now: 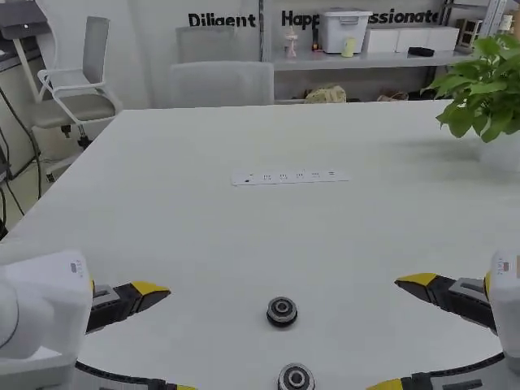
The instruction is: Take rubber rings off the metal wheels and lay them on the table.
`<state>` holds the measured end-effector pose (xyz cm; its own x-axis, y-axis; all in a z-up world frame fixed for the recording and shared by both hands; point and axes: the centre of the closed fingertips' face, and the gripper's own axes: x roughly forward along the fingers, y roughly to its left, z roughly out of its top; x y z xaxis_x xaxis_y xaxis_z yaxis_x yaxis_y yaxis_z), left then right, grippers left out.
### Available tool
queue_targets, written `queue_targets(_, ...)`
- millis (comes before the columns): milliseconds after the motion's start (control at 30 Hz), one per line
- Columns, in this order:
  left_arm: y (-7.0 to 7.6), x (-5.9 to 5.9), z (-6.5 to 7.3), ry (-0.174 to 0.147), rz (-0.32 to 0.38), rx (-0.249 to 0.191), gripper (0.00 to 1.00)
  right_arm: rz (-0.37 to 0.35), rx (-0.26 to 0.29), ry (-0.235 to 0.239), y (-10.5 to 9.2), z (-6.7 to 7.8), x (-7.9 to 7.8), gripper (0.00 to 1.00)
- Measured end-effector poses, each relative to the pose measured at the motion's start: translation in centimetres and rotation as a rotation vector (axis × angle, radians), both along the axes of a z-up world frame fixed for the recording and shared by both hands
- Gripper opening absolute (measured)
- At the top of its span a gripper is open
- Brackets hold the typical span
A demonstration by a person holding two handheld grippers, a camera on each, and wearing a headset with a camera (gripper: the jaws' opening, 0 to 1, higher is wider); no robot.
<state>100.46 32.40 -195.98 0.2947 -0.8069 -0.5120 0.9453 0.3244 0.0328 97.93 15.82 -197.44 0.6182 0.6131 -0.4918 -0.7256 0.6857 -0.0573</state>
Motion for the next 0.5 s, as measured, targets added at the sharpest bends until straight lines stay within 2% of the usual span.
queue_targets(500, -0.9, 0.94, -0.5, -0.012, -0.029, 0.018, 0.82, 0.023, 0.005, -0.011, 0.47, -0.31, 1.05, 0.92)
